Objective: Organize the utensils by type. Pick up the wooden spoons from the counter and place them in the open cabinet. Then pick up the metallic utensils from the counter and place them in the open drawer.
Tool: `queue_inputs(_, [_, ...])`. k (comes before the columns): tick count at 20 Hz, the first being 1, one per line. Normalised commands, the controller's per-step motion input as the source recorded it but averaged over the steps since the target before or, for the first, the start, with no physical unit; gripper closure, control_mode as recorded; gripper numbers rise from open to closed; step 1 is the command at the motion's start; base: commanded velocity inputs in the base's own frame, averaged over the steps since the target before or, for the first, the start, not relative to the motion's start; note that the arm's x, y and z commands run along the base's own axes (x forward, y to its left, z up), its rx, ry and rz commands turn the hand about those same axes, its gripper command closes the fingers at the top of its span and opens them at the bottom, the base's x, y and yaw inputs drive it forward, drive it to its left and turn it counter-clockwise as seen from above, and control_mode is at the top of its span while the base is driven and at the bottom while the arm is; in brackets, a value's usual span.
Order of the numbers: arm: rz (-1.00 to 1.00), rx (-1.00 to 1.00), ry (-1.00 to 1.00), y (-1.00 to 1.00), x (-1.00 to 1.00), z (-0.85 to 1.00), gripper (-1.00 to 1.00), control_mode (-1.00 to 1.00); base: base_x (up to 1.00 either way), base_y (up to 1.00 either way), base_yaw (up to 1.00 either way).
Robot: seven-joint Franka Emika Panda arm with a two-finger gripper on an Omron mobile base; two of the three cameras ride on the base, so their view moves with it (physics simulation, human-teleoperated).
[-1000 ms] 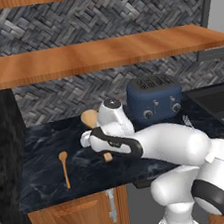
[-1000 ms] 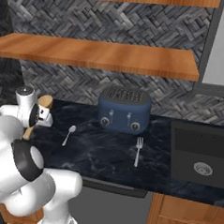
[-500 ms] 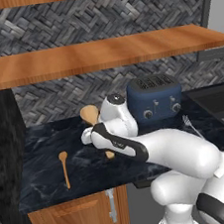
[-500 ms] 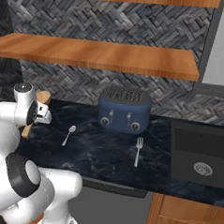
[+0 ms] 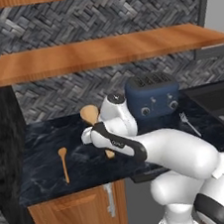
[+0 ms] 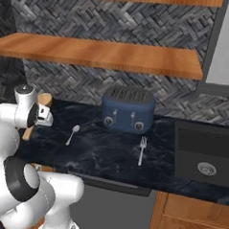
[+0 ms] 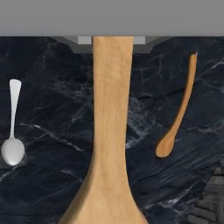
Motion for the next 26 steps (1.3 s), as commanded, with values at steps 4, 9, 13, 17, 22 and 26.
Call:
queue_inputs(4, [0.00,0.00,0.00,0.00,0.00,0.00,1.00,1.00,-0.59,-0.02,0.00])
queue_inputs(9, [0.00,0.00,0.00,0.00,0.00,0.00,1.00,1.00,-0.47,0.00,-0.01])
queue_inputs(13, [0.00,0.00,0.00,0.00,0.00,0.00,1.00,1.00,-0.35,0.00,-0.09])
queue_inputs(17, [0.00,0.00,0.00,0.00,0.00,0.00,1.00,1.00,-0.21,0.00,-0.50])
queue_inputs(22, [0.00,0.00,0.00,0.00,0.00,0.00,1.00,1.00,0.00,0.02,-0.99])
queue_inputs(26, [0.00,0.00,0.00,0.00,0.00,0.00,1.00,1.00,0.01,0.02,-1.00])
